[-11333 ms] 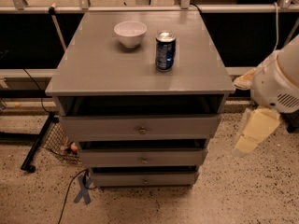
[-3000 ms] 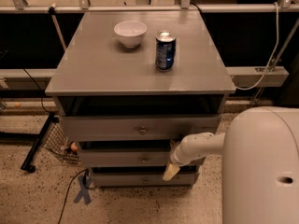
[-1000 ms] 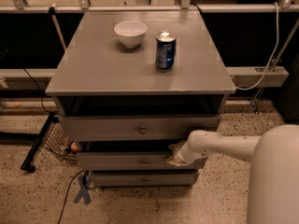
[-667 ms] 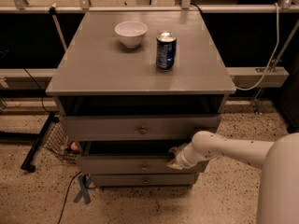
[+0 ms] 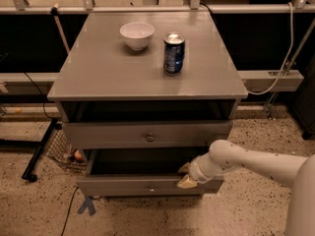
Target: Open middle drawer
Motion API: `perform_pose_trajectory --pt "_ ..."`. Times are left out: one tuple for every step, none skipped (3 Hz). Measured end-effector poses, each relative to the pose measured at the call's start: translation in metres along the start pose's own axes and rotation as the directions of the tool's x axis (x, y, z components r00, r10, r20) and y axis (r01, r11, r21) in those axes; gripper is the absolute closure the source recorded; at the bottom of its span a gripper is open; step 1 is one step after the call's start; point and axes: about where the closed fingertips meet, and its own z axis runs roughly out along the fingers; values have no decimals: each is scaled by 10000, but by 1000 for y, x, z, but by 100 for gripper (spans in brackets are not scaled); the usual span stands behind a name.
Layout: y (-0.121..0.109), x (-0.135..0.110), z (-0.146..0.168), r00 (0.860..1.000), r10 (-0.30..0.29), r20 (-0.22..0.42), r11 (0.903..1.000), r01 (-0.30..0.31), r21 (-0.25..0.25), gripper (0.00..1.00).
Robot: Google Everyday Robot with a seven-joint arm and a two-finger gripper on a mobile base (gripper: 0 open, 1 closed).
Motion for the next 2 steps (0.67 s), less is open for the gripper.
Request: perform_pose_trajectory --pt "3 0 -1 10000 14 5 10000 -14 -14 100" --pt "32 7 2 9998 165 58 9997 -165 -159 100"
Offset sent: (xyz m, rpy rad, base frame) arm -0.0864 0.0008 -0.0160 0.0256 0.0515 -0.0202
